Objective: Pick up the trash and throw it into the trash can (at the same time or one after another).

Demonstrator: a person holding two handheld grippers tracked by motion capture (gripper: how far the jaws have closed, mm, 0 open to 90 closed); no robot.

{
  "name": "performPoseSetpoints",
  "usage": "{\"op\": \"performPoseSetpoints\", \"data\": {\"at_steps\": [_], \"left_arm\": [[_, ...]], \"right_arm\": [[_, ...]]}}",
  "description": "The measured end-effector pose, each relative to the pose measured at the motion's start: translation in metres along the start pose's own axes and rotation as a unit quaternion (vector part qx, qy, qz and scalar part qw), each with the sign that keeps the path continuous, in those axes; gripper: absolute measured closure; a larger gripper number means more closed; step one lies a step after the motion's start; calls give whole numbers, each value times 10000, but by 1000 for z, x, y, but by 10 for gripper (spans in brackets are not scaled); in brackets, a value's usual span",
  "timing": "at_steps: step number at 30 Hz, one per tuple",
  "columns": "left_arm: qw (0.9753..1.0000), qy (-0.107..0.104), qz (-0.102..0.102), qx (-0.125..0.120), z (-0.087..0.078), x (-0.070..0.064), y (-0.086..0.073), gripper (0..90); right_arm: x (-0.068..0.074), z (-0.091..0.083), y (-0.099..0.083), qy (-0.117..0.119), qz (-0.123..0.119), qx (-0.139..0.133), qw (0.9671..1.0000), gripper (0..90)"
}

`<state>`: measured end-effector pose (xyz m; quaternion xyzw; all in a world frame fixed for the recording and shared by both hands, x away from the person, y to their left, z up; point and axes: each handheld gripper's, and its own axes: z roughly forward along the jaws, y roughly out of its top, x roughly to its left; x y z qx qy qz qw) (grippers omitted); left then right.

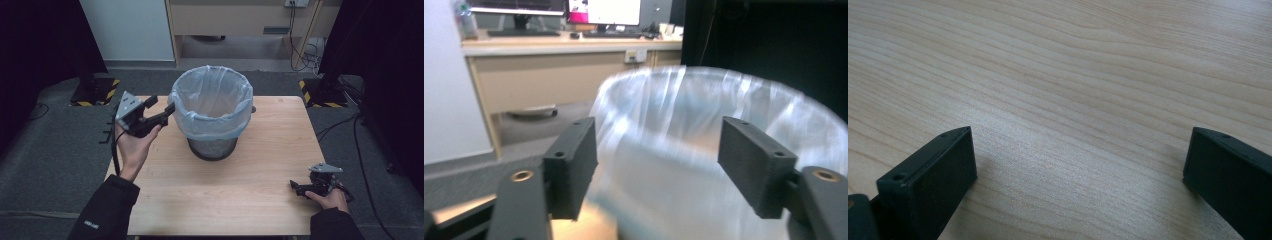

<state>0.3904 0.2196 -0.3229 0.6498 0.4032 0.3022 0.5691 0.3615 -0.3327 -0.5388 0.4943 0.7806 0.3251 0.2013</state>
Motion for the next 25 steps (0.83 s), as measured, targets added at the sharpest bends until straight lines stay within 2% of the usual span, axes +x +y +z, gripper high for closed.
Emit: {"op": "performPoseSetpoints", "data": {"at_steps": [1,2,3,4,6,8,10,11,12,13,14,15,16,17,18,19,20,21,22,23,24,25], "left_arm": [[9999,71,-20,78,-7,2,-8,291],[9999,71,-20,78,-7,2,-8,284],[9998,151,0,163,-14,4,-17,284],[9993,242,-63,267,-21,7,-28,272],[9983,309,-51,492,-31,9,-49,242],[9968,307,-64,735,-37,10,-69,236],[9933,252,-202,1113,-40,12,-91,227],[9875,227,-201,1548,-42,14,-109,221],[9875,227,-201,1548,-42,14,-109,220],[9839,279,-144,1760,-43,15,-122,210],[9773,290,-129,2096,-43,18,-139,208],[9736,302,-141,2259,-43,20,-148,204],[9688,321,-150,2451,-43,23,-158,197],[9688,321,-150,2451,-43,23,-158,191],[9665,346,-199,2537,-42,24,-164,191],[9609,395,-245,2731,-43,28,-178,189],[9577,413,-234,2837,-43,30,-184,182],[9577,413,-234,2837,-43,30,-184,178],[9540,430,-214,2961,-44,32,-189,177],[9443,496,-90,3252,-44,34,-196,166],[9411,546,-31,3337,-44,35,-198,158],[9411,546,-31,3337,-44,35,-198,158]], "right_arm": [[0,0,0,3,5,2,10000,8],[0,0,0,0,1,0,10000,8],[0,0,0,0,1,0,10000,8],[0,0,0,0,-1,0,10000,8],[0,0,0,2,2,2,10000,8],[0,0,0,0,-1,-1,10000,8],[0,0,0,3,6,-1,10000,8],[0,0,0,2,0,-2,10000,8],[0,0,0,2,0,-2,10000,8],[0,0,0,3,1,-2,10000,8],[0,0,0,3,0,-2,10000,8],[0,0,0,-3,-6,-5,10000,8],[0,0,0,2,1,-2,10000,8],[0,0,0,2,0,-2,10000,8],[0,0,0,2,0,-2,10000,8],[0,0,0,3,5,0,10000,8],[0,0,0,2,6,0,10000,8],[0,0,0,2,6,0,10000,8],[0,0,0,2,0,-2,10000,8],[0,0,0,2,1,-1,10000,8],[0,0,0,1,0,-2,10000,8],[0,0,0,1,0,-2,10000,8]]}}
